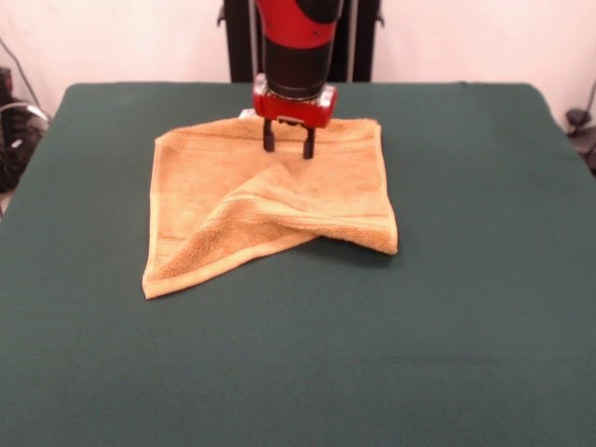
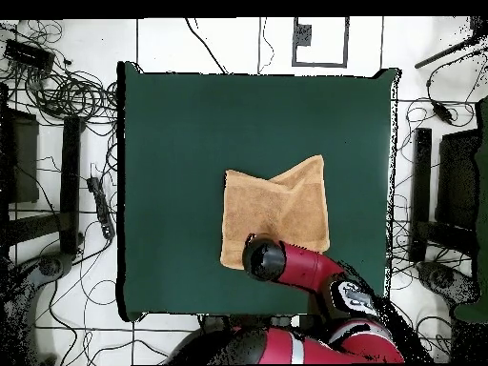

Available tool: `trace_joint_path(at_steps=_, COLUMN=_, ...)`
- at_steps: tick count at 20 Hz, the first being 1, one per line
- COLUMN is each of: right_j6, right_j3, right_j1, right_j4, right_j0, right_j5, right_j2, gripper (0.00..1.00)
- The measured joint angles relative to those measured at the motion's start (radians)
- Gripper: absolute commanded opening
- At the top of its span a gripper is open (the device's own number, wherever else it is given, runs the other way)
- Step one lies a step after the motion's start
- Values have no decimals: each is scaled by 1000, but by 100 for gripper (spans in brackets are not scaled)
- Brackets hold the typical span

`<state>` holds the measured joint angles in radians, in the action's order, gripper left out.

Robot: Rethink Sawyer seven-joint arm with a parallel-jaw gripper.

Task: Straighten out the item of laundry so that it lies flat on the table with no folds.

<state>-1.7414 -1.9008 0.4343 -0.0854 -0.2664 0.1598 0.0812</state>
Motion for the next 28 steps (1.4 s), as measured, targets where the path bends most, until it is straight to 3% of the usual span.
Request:
trace_joint_path(at_steps=11, right_j6=-4, right_j3=-63, right_j1=2, right_j4=-129, right_j0=6, right_j5=-228, right_j2=11, gripper=100)
trace_joint_path(at_steps=19, right_j6=-15, right_j3=-123, right_j1=-66, right_j4=-251, right_j0=41, right_j5=-622, right_j2=88, gripper=100)
trace_joint_path(at_steps=20, right_j6=-20, right_j3=-136, right_j1=-100, right_j4=-270, right_j0=40, right_j5=-741, right_j2=107, gripper=100)
trace_joint_path(at_steps=28, right_j6=-55, right_j3=-154, right_j1=-228, right_j4=-303, right_j0=17, right_j5=-1093, right_j2=150, gripper=100)
